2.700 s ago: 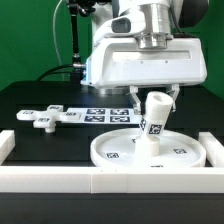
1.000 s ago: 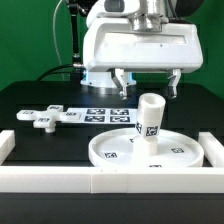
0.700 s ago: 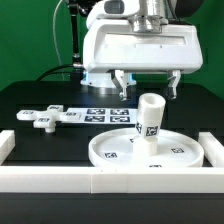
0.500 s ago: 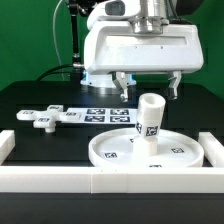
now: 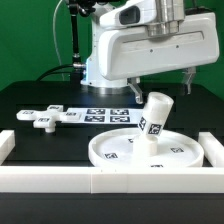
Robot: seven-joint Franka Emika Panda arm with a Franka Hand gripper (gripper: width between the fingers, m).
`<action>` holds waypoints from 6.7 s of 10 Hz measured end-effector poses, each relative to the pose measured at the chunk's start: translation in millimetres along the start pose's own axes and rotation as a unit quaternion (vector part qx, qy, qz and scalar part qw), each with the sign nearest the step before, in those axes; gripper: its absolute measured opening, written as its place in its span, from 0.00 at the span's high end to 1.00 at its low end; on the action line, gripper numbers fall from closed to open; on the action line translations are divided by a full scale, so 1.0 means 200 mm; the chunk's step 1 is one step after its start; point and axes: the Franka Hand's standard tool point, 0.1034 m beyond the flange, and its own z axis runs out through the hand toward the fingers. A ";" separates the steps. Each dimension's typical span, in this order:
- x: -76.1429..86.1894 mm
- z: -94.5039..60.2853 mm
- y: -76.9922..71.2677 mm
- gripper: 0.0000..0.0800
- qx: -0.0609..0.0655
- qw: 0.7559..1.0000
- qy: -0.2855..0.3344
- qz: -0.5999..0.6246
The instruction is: Assemble round table
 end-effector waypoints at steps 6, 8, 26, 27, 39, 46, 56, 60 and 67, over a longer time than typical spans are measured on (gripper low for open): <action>0.03 -0.05 0.05 0.19 -0.003 0.999 -0.032 -0.020; 0.04 -0.04 0.05 0.19 -0.006 1.000 -0.027 -0.011; -0.01 -0.08 0.13 0.19 -0.030 0.995 -0.088 0.023; -0.03 -0.09 0.10 0.19 -0.027 0.991 -0.116 0.055; 0.03 0.03 0.11 0.19 -0.055 0.993 -0.106 0.010; 0.05 0.07 0.11 0.35 -0.052 0.993 -0.110 -0.005; -0.01 0.07 0.10 0.49 -0.040 0.973 -0.066 0.219; -0.04 0.07 0.10 0.49 -0.038 0.938 -0.017 0.344; -0.05 0.08 0.12 0.49 0.001 0.773 0.007 0.634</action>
Offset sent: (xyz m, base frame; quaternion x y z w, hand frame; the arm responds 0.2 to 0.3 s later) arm 0.0000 0.0000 0.0000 0.0000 0.0000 0.0000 1.0000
